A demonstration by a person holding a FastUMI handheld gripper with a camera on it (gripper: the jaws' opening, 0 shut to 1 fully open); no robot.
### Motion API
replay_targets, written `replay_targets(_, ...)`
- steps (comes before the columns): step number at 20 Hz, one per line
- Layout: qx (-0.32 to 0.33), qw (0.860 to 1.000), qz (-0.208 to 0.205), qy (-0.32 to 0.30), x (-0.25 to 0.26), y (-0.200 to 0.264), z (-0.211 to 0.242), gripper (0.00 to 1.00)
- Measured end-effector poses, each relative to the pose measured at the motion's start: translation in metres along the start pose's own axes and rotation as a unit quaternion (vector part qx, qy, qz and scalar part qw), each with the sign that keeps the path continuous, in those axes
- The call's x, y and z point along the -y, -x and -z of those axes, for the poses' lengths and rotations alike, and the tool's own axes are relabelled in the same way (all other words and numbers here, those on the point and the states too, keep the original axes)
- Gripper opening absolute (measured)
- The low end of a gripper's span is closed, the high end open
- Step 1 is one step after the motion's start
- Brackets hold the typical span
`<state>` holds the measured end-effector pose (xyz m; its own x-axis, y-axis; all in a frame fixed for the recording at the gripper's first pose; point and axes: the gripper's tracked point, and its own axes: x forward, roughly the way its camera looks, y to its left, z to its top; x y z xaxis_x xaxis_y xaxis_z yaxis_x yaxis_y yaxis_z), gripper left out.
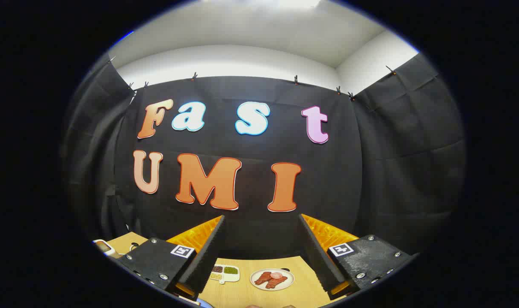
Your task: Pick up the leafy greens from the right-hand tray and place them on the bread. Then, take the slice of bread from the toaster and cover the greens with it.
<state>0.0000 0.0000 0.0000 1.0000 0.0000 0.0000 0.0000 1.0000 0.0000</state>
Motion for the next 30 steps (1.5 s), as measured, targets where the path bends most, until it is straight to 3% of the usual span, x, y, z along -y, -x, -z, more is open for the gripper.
replay_targets(22,0.02,1.0,0.004,-0.012,-0.003,0.011,-0.028,0.98)
replay_targets(30,-0.008,1.0,0.006,-0.016,-0.004,0.016,0.002,0.98)
